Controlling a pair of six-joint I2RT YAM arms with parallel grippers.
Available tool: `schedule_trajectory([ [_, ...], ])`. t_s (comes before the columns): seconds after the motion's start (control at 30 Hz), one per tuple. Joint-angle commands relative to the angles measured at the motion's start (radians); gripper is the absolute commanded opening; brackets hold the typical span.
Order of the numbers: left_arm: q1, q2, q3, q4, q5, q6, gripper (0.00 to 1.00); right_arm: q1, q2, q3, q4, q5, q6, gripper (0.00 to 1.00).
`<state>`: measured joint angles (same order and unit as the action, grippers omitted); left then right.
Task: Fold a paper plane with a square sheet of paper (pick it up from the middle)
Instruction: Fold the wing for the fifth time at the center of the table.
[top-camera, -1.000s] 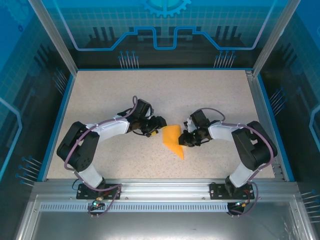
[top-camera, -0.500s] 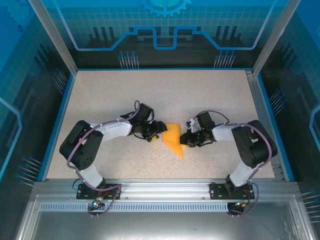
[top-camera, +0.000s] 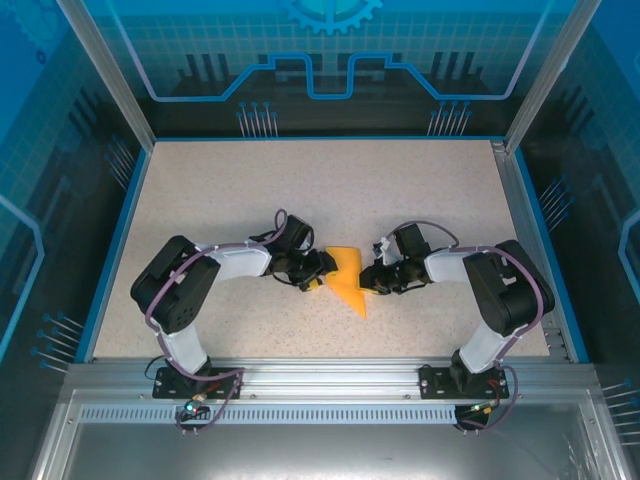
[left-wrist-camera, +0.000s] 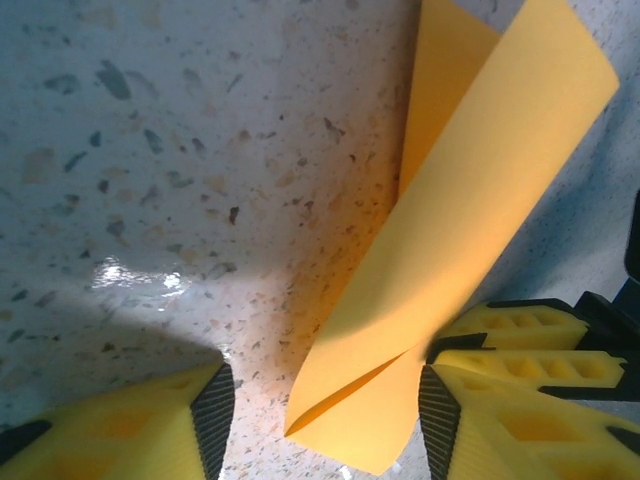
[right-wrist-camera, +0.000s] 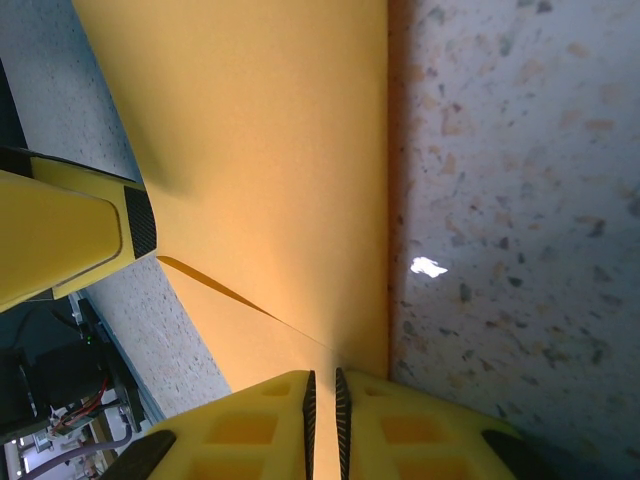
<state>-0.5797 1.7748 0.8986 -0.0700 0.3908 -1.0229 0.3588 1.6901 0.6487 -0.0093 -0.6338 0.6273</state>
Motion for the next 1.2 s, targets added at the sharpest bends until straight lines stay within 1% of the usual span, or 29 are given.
schedule_trajectory([
  [0.0, -0.008, 0.029, -0.004, 0.046, 0.047, -0.012, 0.53, -0.020, 0.068, -0.047, -0.066, 0.138, -0.021, 0.16],
  [0.27, -0.007, 0.043, 0.000, 0.095, 0.071, -0.019, 0.48, -0.019, 0.078, -0.059, -0.051, 0.138, -0.021, 0.16],
  [0.5, -0.005, 0.062, 0.025, 0.111, 0.070, -0.005, 0.48, -0.020, 0.088, -0.050, -0.047, 0.125, -0.042, 0.17],
  [0.67, 0.015, 0.087, 0.052, 0.140, 0.085, 0.007, 0.49, -0.020, 0.088, -0.043, -0.044, 0.113, -0.062, 0.17],
  [0.83, 0.061, 0.123, 0.081, 0.196, 0.154, 0.005, 0.48, -0.020, 0.088, -0.027, -0.062, 0.109, -0.089, 0.18],
  [0.9, 0.075, 0.113, 0.079, 0.195, 0.160, 0.015, 0.47, -0.020, 0.088, -0.016, -0.080, 0.113, -0.100, 0.19],
  [0.97, 0.085, 0.110, 0.079, 0.198, 0.169, 0.032, 0.47, -0.020, 0.088, -0.006, -0.097, 0.113, -0.110, 0.18],
  [1.1, 0.099, 0.139, 0.107, 0.208, 0.238, 0.052, 0.46, -0.019, 0.079, 0.013, -0.126, 0.126, -0.120, 0.19],
  [1.17, 0.103, 0.140, 0.106, 0.215, 0.249, 0.056, 0.47, -0.020, 0.073, 0.015, -0.134, 0.139, -0.121, 0.19],
])
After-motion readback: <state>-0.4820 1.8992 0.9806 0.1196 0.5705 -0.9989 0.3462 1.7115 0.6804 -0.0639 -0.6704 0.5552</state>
